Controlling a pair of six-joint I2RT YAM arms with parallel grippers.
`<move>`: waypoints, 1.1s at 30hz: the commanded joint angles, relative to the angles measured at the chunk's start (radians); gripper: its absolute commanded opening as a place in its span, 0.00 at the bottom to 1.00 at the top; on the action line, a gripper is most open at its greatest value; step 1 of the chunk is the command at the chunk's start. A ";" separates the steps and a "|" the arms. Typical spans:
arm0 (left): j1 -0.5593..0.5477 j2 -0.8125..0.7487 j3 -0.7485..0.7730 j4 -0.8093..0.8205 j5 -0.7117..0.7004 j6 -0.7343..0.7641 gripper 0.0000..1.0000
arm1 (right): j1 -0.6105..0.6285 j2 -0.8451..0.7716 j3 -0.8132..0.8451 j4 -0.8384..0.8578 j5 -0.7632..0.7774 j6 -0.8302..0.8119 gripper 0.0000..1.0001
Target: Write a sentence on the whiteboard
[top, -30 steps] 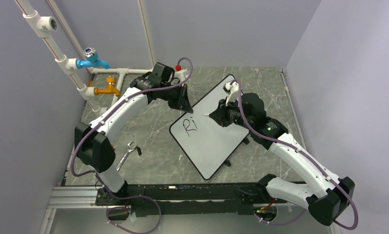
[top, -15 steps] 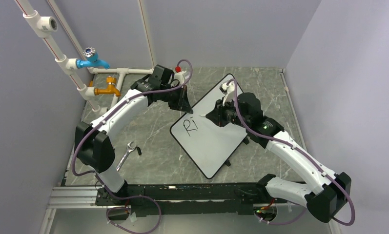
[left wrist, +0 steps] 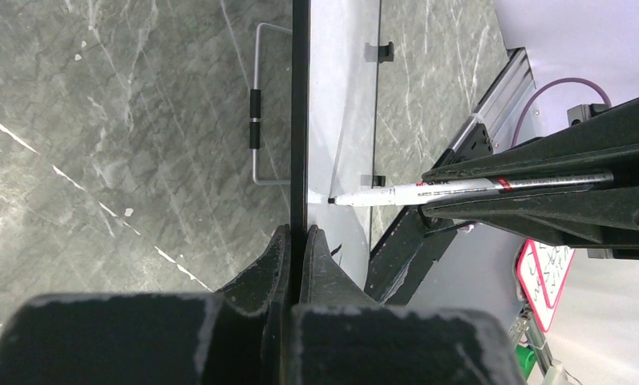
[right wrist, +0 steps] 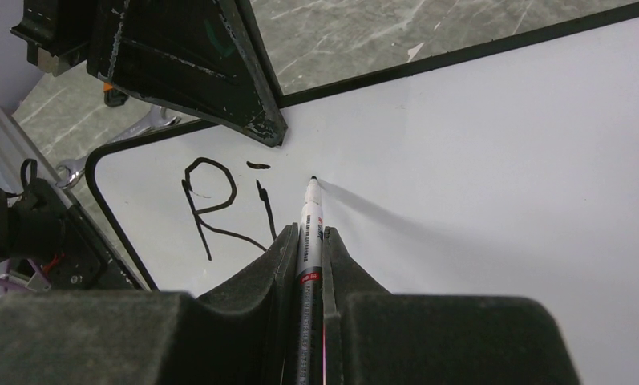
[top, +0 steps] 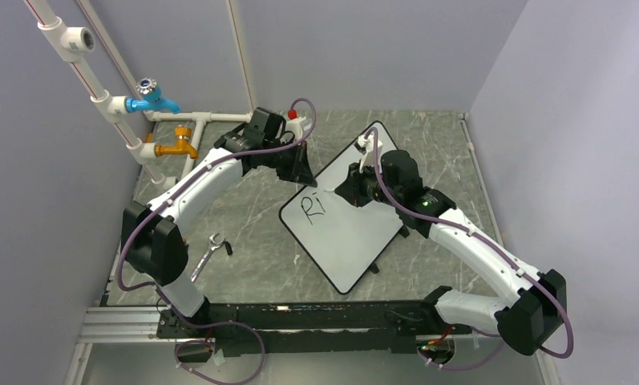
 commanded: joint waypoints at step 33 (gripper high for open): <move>0.005 -0.043 -0.006 0.043 -0.070 0.056 0.00 | -0.009 -0.026 -0.059 -0.029 0.049 0.021 0.00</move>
